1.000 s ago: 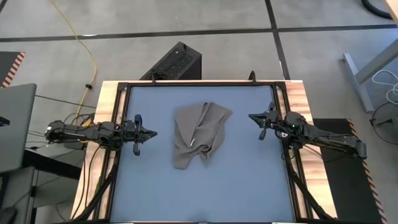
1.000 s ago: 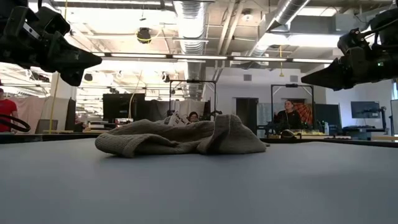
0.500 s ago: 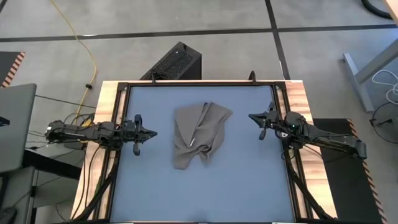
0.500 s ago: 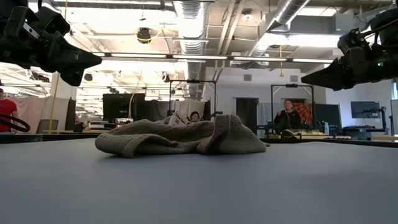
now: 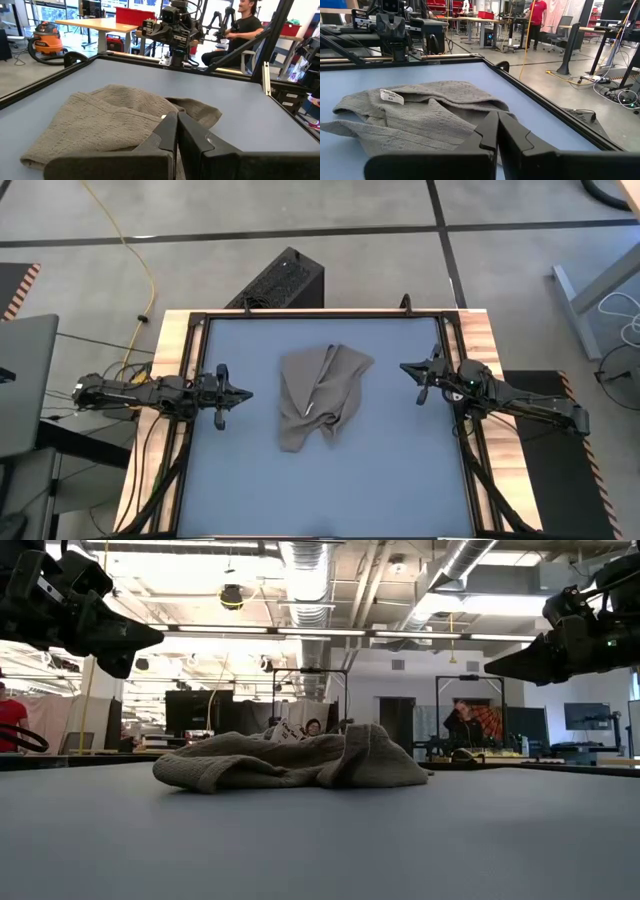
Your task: Roll towel into tight, uniform cylinder
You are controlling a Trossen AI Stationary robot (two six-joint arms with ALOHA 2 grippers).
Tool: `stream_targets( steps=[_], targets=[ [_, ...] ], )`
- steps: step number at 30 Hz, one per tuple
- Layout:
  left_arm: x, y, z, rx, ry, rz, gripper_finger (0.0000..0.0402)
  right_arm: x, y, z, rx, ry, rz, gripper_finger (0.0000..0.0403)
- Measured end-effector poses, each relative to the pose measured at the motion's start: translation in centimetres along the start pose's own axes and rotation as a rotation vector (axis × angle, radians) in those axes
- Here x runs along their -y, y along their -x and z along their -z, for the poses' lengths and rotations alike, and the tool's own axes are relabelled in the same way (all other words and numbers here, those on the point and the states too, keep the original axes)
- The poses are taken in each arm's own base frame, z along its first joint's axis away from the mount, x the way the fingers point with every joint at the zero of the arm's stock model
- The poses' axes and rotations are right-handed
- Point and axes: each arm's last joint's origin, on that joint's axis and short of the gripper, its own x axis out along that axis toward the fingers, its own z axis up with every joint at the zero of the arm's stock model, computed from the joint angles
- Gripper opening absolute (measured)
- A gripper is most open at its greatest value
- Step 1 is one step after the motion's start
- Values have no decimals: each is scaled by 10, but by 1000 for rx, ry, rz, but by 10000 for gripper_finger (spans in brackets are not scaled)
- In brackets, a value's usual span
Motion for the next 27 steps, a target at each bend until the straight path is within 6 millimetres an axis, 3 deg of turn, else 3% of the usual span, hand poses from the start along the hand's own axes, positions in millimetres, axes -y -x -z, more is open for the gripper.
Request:
stream_targets(
  steps=[24, 27],
  targets=[
    [0, 0, 0, 2, 1, -5, 0, 0, 0, 0, 0, 0, 0, 36],
    [-1, 0, -1, 20, 81, -35, 0, 0, 0, 0, 0, 0, 0, 36]
  ],
)
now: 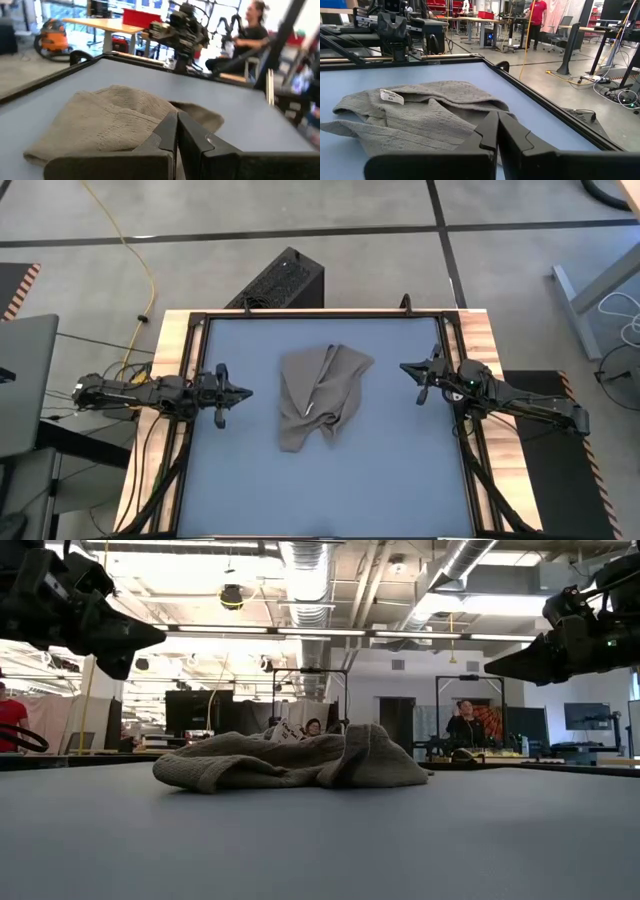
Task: Roll towel into tight, uniform cylinder
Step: Fold the gray towel
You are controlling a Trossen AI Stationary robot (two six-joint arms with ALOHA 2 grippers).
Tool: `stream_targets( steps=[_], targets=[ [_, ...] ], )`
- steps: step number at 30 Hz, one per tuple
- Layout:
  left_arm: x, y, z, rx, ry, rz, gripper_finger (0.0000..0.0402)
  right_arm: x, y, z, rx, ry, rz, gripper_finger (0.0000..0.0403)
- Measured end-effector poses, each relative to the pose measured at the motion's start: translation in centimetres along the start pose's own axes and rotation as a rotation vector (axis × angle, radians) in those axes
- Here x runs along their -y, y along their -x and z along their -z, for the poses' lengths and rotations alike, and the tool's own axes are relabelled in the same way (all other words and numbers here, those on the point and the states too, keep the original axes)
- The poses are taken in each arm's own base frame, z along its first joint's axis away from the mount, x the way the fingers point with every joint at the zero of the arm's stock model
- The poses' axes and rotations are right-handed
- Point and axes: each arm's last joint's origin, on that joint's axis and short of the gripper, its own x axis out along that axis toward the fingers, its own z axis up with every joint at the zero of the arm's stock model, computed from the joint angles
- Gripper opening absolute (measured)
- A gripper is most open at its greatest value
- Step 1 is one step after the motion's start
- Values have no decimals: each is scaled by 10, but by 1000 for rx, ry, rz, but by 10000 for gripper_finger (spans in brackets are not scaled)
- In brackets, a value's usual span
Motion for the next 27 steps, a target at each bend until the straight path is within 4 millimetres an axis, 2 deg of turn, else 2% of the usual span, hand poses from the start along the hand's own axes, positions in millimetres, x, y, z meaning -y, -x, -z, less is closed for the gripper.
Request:
stream_targets(
  steps=[7, 13, 17, 21, 25, 27],
  targets=[
    [-1, 0, -6, 76, 93, -73, 0, 0, 0, 0, 0, 0, 0, 36],
    [-5, 2, -15, 195, 141, -216, 0, 0, 0, 0, 0, 0, 0, 36],
    [-3, 3, -23, 276, 163, -188, 0, 0, 0, 0, 0, 0, 0, 36],
    [0, -3, -24, 275, 137, -167, 0, 0, 0, 0, 0, 8, 0, 36],
    [3, -16, -21, 236, 118, -171, 0, 1, 0, 0, 3, 199, 6, 36],
    [5, -26, -19, 160, 83, -179, 0, 1, 0, 0, 3, 245, 7, 36]
  ],
)
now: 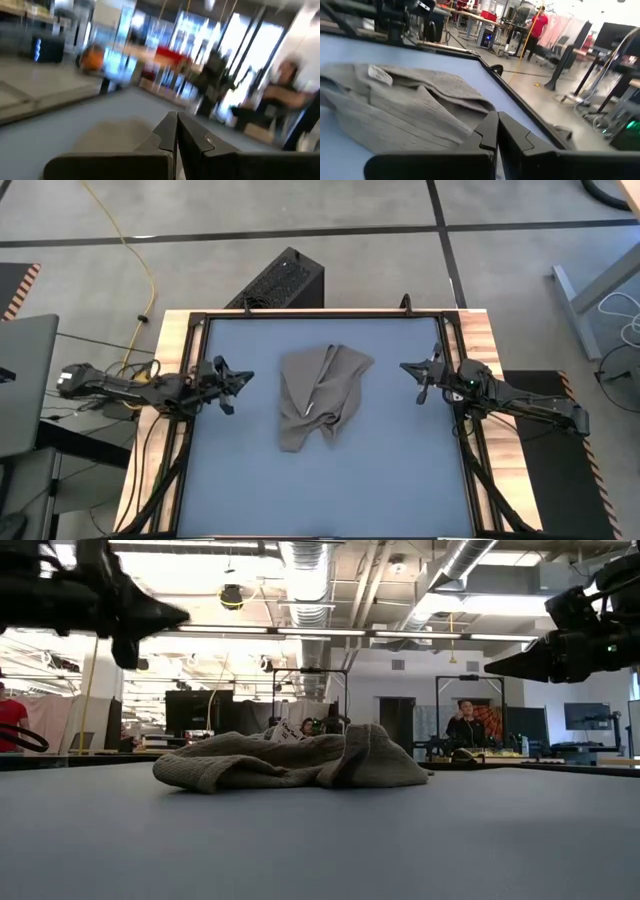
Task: Roll towel into tight, uniform cylinder
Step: Fold the gray towel
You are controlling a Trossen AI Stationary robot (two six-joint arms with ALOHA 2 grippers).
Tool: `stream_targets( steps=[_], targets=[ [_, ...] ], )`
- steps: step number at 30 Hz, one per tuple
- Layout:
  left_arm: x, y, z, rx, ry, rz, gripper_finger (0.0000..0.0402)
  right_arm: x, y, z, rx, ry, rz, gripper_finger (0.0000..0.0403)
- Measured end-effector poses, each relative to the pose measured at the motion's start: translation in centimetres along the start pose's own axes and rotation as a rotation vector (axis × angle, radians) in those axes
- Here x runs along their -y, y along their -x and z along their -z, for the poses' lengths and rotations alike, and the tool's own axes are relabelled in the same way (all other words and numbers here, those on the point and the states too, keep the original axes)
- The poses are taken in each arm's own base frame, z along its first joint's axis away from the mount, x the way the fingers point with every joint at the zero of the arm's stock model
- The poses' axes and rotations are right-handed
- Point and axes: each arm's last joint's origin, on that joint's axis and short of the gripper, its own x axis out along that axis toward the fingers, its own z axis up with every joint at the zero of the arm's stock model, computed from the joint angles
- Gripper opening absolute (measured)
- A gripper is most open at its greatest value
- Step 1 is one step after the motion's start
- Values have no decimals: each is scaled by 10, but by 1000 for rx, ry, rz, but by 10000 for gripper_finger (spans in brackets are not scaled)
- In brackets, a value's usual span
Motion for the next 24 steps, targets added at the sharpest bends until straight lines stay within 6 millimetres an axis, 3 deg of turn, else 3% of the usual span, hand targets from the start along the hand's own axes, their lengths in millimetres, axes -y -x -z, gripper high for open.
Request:
stream_targets(
  steps=[8, 12, 14, 19, 24],
  targets=[
    [26, -45, 4, -267, -307, 33, 0, 0, 0, 0, 5, -26, 2, 36],
    [34, -62, 7, -375, -422, 35, 10, 1, 0, -6, 62, -461, -3, 36],
    [38, -68, 10, -430, -481, 67, 25, 2, 0, -9, 97, -557, 7, 36],
    [44, -82, 13, -509, -576, 94, 81, 6, 2, -20, 218, -610, 1, 36],
    [39, -95, 29, -599, -561, 108, 140, 3, 4, -28, 295, -657, -77, 36]
  ],
)
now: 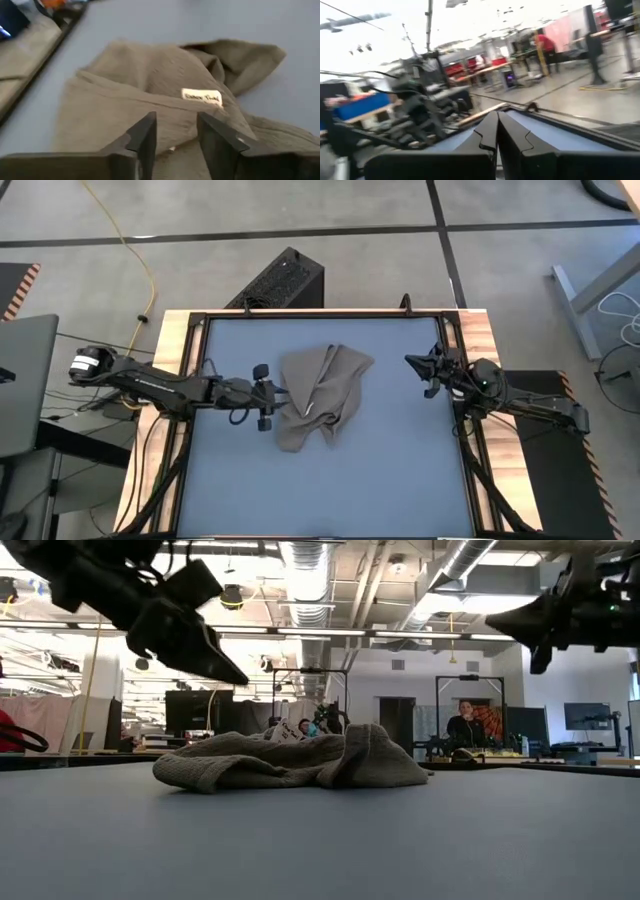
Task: Roll towel into tight, uniform cylinder
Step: Fold the gray towel
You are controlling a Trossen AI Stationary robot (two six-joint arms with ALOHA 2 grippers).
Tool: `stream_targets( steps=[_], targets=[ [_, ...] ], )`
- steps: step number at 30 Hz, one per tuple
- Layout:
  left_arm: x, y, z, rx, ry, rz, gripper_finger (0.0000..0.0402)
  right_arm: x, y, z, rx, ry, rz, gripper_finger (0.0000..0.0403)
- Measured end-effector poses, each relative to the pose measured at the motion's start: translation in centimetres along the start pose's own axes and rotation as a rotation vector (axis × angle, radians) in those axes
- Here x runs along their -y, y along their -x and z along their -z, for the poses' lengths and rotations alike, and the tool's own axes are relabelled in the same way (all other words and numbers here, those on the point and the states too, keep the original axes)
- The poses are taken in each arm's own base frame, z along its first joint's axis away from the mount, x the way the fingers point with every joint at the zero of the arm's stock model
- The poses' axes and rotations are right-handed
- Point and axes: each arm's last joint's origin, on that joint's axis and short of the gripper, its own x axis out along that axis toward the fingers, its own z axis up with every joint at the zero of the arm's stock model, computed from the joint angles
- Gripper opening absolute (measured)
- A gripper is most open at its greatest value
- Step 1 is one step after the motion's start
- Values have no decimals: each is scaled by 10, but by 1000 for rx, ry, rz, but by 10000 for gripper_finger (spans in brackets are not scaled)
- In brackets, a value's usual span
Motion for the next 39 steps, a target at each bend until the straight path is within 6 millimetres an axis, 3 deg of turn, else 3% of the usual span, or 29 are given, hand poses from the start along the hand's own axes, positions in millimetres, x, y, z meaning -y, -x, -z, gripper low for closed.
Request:
stream_targets(
  steps=[6, 13, 19, 26, 31, 39],
  targets=[
    [5, -24, 0, -17, -100, 78, 170, -8, -3, 5, -43, -3, -74, 36],
    [12, -49, -21, -36, -384, 154, 170, -12, -12, 10, -61, 86, -59, 36],
    [11, -68, -51, -244, -655, 192, 169, -16, -18, 21, -164, 92, -82, 36],
    [8, -91, -70, -495, -868, 270, 169, -24, -21, 27, -207, 56, -139, 36],
    [9, -101, -75, -576, -1008, 304, 169, -31, -22, 23, -158, 59, -192, 36],
    [15, -111, -63, -585, -1154, 407, 169, -38, -19, 25, -179, 56, -247, 36]
  ],
)
